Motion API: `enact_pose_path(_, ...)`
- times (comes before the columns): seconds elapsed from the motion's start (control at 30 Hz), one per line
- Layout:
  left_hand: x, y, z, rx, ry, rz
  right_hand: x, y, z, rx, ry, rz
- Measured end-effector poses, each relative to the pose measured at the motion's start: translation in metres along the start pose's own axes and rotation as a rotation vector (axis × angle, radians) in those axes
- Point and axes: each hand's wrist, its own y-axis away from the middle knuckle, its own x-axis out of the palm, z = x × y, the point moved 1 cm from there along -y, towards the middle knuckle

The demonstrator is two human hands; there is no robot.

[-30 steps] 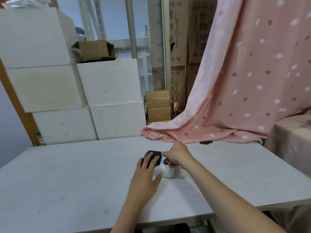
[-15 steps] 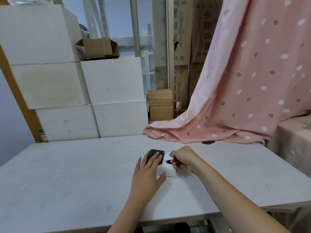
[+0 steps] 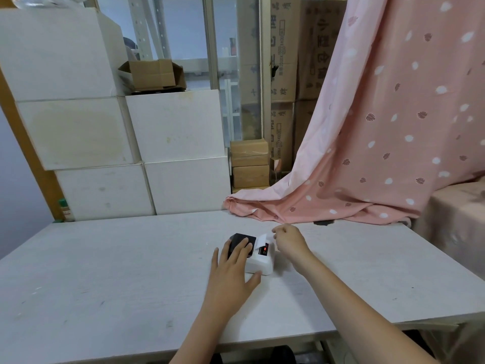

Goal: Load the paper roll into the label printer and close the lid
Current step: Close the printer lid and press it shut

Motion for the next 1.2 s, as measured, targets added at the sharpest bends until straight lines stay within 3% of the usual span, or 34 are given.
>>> enact_pose_path(0.2, -0.008, 0.004, 0.004, -0.162, 0.123, -0.07, 0.006, 0.007, -0.016, -0.017, -0.002, 0.057)
enact_pose_path(0.37, -0.011, 0.003, 0.013, -0.241, 0.588, -0.036, 0.006, 0.024, -0.019, -0.076, 0.027, -0.005)
enact_pose_path(0.47, -0.013, 0.001, 0.017, -0.295, 0.722, -0.019, 0.011, 0.032, -0.026, -0.112, 0.051, -0.03)
enact_pose_path(0.6, -0.015, 0.001, 0.013, -0.228, 0.657, -0.027, 0.019, 0.041, -0.033, -0.161, 0.002, -0.066)
enact_pose_path(0.77, -0.018, -0.004, 0.011, -0.269, 0.661, -0.023, 0.031, 0.039, -0.026, -0.197, -0.044, 0.106)
enact_pose_path(0.97, -0.009, -0.004, 0.01, -0.316, 0.605, 0.027, 0.032, 0.035, -0.032, -0.253, -0.024, 0.202)
enact_pose_path(1.2, -0.002, -0.009, 0.016, -0.328, 0.589, 0.022, 0.037, 0.032, -0.035, -0.176, -0.113, 0.173)
